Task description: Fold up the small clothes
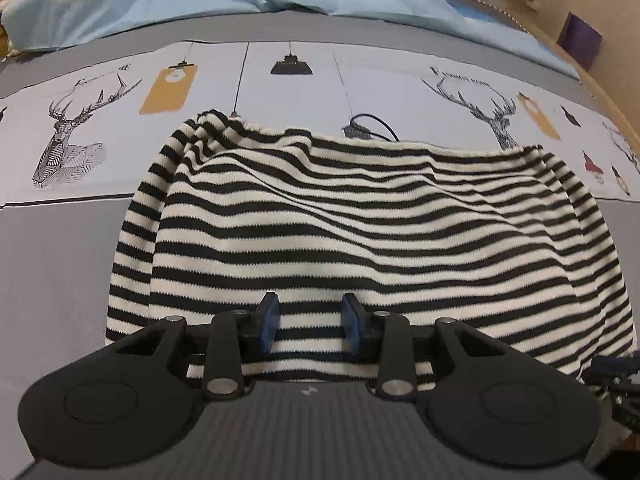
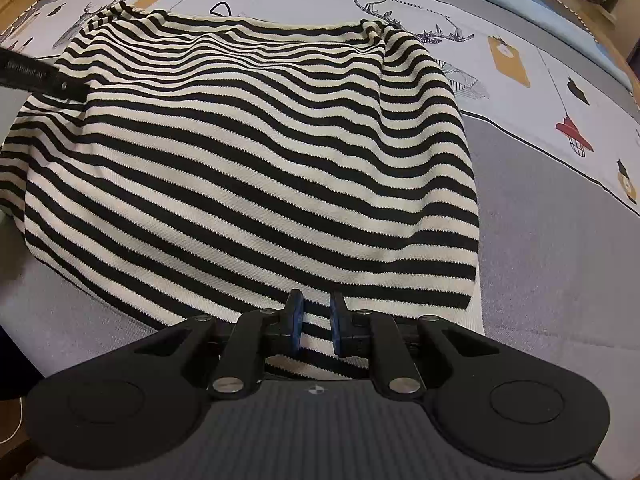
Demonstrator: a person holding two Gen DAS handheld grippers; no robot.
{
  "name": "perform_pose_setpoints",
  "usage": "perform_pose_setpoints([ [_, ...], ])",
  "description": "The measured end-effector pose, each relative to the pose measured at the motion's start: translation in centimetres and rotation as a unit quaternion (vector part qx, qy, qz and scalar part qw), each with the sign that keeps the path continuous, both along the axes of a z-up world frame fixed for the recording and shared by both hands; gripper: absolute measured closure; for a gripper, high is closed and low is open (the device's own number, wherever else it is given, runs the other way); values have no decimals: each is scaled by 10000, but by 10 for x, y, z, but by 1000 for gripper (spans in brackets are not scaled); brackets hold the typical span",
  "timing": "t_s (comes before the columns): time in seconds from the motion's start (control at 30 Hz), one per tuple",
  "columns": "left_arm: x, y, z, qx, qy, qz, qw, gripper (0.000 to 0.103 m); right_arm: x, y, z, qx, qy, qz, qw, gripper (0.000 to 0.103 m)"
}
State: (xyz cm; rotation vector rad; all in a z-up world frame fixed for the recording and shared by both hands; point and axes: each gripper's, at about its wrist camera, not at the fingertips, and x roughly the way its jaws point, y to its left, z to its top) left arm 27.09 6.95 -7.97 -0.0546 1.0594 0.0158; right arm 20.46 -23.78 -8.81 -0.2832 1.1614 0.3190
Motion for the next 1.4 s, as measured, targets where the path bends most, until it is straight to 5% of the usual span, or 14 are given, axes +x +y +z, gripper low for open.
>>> perform_pose_setpoints([
  [0.17, 8, 2, -20, 147, 542, 82, 9984, 64, -2, -4, 1, 29, 4, -21, 10000, 88],
  [0.33, 5, -12, -6, 272, 92, -114, 9995, 63, -4, -11, 4, 99, -3, -104, 9999, 88],
  [0.47, 0, -33, 8, -106, -351, -684, 9970, 63, -4, -30, 12, 336, -187, -570, 9976, 88],
  [0.63, -4, -65, 5, -449, -252, -1395, 9889, 63, 1, -55, 2, 93, -107, -1149, 9933, 87],
  [0.77, -2, -84, -14, -16, 100, -1569, 9876, 62, 1, -58, 1, 117, -96, -1141, 9934, 87],
  [1.17, 9, -73, -15, -59, 6, -1211, 9926, 61, 0, -60, 0, 143, -49, -1090, 9939, 86],
  [1.3, 7, -37, 6, -285, -352, -573, 9973, 61, 2, -56, -1, 46, -53, -1084, 9941, 85],
  [1.4, 9, -6, 2, -185, -158, 72, 9997, 61, 2, -51, -1, -57, -85, -1044, 9945, 83],
])
